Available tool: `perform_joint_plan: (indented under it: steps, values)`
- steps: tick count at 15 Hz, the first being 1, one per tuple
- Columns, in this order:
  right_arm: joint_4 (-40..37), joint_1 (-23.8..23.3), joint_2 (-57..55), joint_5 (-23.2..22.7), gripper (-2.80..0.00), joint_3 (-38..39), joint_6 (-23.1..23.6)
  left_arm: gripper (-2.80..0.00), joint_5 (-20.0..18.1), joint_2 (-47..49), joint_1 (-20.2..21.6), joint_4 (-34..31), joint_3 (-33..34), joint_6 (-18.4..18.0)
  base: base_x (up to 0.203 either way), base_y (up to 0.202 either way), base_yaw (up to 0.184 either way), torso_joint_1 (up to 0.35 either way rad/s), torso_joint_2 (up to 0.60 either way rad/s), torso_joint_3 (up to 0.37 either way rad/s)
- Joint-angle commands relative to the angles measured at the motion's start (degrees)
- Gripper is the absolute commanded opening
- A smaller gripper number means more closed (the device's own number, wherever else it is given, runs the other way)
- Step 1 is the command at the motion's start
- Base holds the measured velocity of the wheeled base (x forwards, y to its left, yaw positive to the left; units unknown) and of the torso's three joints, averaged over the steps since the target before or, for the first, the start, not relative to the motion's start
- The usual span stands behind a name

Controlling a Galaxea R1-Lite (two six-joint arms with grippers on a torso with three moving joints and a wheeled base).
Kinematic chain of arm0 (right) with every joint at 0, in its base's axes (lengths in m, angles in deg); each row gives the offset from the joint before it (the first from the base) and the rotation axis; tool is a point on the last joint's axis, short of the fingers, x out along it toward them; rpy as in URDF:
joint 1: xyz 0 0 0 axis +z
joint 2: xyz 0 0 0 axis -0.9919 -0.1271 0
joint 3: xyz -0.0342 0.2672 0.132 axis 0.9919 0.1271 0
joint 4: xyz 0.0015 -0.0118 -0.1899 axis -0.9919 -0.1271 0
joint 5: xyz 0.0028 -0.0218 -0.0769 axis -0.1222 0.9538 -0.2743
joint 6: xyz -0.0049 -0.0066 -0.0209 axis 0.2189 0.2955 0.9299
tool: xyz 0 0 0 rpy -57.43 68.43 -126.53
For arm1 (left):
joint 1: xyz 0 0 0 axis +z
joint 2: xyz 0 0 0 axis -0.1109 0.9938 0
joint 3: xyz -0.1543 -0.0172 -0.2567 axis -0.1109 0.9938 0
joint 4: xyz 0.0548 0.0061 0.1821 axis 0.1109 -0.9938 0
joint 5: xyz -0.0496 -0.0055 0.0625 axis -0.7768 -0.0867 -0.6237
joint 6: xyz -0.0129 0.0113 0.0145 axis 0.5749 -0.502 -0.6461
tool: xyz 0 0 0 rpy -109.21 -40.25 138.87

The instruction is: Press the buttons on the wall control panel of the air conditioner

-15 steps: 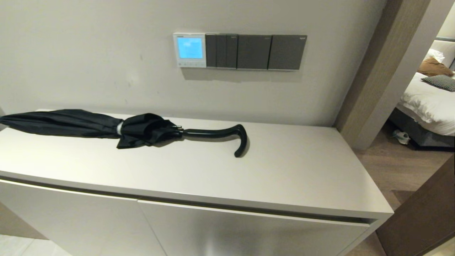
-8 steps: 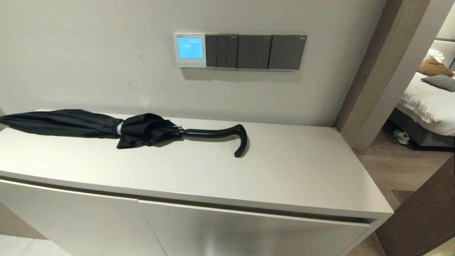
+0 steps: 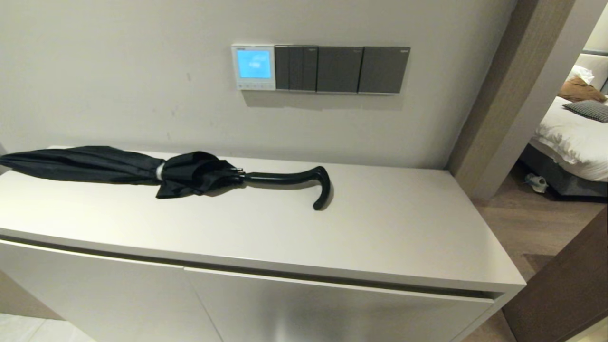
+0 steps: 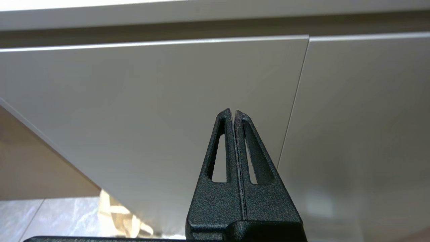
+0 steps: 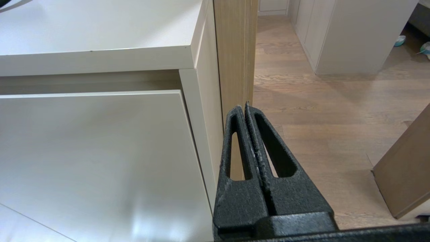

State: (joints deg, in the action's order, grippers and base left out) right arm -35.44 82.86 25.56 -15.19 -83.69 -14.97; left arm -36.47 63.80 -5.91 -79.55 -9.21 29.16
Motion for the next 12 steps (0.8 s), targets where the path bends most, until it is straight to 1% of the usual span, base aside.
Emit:
perform_joint_plan:
  steps: [1, 2, 4, 6, 12]
  values:
    - [-0.01, 0.02, 0.02, -0.09, -2.8, 0.0, 0.09, -2.8, 0.14, -3.14, -0.02, -0.54, 0.16, 0.29, 0.0, 0.0, 0.0, 0.0, 0.0, 0.0]
    - [-0.01, 0.02, 0.02, -0.09, -2.8, 0.0, 0.0, -2.8, 0.31, -4.71, -0.02, -0.62, 0.16, 0.75, 0.0, 0.0, 0.0, 0.0, 0.0, 0.0]
    - [-0.01, 0.02, 0.02, 0.0, -2.8, 0.0, -0.26, -2.8, 0.47, -4.96, -0.11, -0.48, 0.16, 1.7, 0.0, 0.0, 0.0, 0.0, 0.0, 0.0]
    - [-0.1, 0.02, 0.02, 0.0, -2.8, 0.0, -0.44, -2.8, 1.87, -4.96, -0.2, -0.13, 0.16, 5.92, 0.0, 0.0, 0.0, 0.0, 0.0, 0.0]
    - [-0.1, 0.02, 0.02, 0.0, -2.8, 0.0, -0.44, -2.8, 2.22, -4.96, -0.11, -0.04, 0.16, 5.74, 0.0, 0.0, 0.0, 0.0, 0.0, 0.0]
